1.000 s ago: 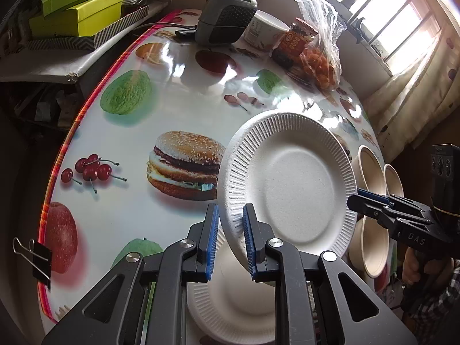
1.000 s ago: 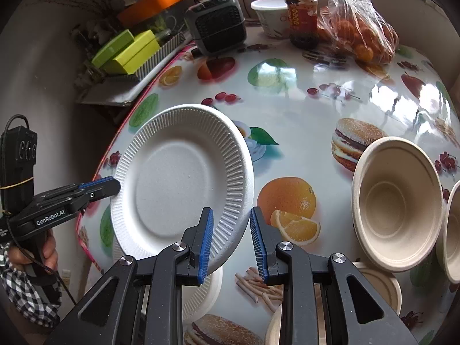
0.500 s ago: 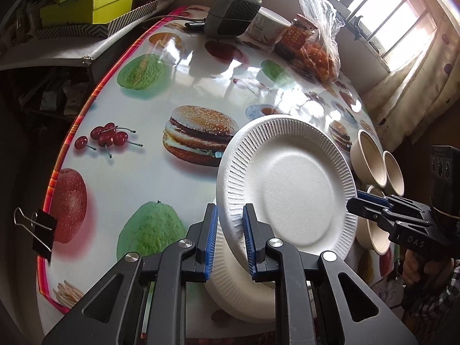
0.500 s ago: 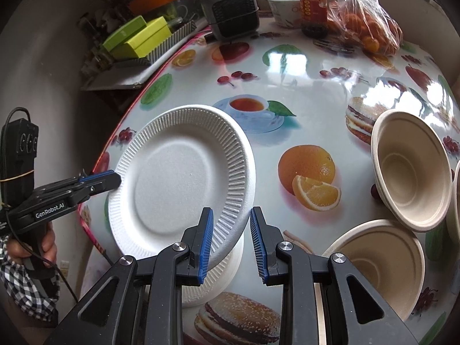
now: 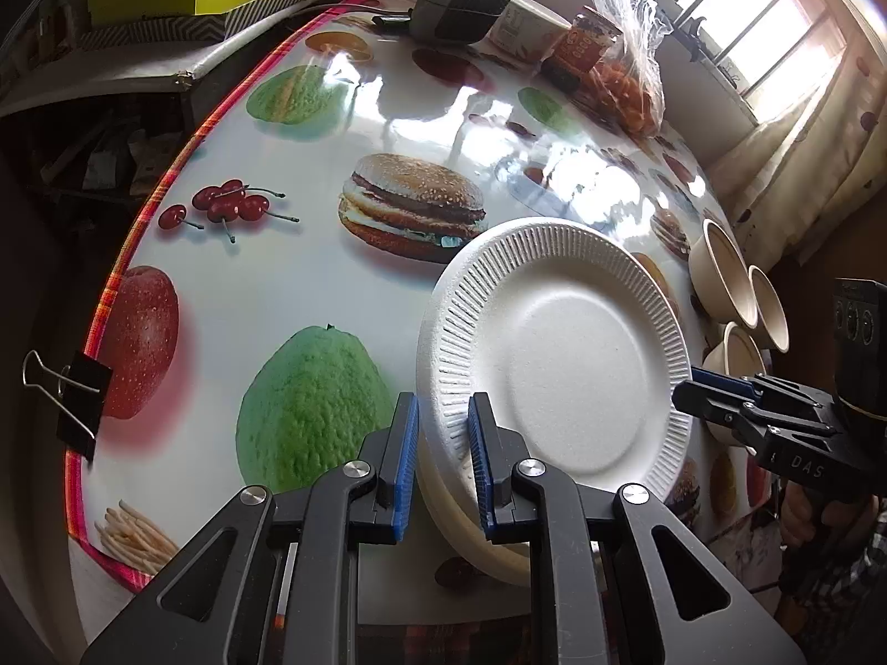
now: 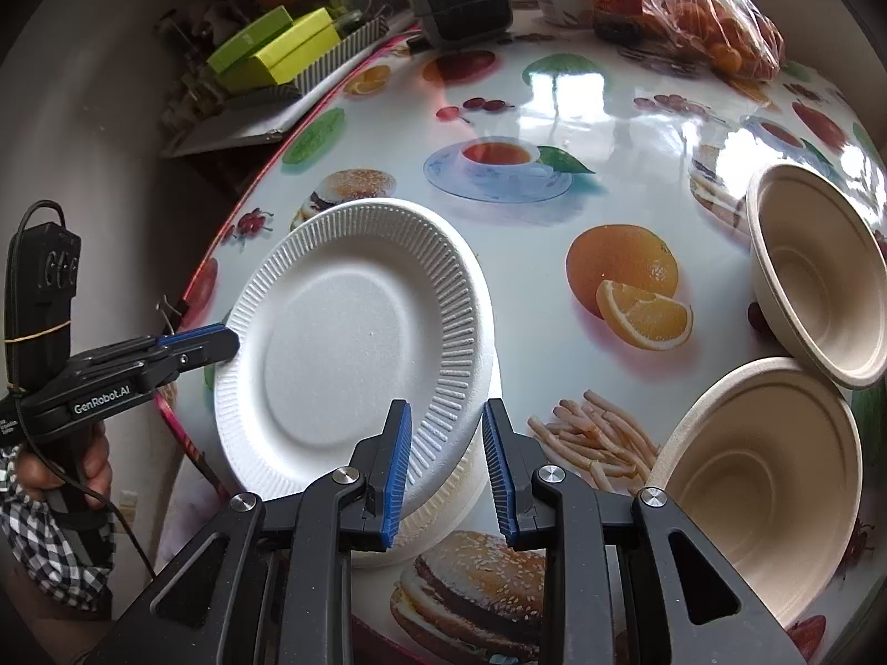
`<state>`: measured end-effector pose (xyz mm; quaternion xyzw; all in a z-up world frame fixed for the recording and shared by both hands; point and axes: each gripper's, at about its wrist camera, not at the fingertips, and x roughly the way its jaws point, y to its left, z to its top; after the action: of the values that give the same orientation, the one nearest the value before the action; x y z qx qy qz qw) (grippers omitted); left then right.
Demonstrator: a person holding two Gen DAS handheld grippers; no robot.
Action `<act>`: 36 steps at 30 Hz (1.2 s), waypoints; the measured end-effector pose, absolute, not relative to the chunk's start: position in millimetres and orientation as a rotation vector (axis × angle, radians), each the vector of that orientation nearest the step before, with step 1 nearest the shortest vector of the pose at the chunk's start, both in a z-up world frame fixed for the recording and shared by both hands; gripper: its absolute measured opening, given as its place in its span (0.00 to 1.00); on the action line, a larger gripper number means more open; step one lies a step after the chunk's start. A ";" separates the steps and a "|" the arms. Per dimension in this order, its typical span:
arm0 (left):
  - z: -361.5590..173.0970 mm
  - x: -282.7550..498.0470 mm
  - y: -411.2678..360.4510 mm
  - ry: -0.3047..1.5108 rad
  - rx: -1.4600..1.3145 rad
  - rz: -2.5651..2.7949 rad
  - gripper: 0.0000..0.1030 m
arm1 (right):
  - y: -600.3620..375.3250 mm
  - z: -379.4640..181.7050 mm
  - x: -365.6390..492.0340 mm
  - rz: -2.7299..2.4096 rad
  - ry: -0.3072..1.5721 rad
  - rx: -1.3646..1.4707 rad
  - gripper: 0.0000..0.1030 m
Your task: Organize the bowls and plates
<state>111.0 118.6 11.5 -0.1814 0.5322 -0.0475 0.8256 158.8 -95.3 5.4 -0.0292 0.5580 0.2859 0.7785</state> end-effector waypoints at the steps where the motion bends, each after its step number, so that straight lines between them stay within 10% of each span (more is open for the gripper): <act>1: 10.6 110.0 118.9 1.133 -0.387 -0.101 0.18 | -95.7 4.5 157.6 0.618 1.208 -0.062 0.25; 36: 1.7 100.3 109.8 1.152 -0.367 -0.109 0.18 | -96.8 -5.7 143.4 0.600 1.215 -0.090 0.26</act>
<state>100.3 109.8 1.7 -0.1726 0.5414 -0.0510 0.8213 143.4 -96.8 -5.7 -0.0416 0.5620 0.2773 0.7781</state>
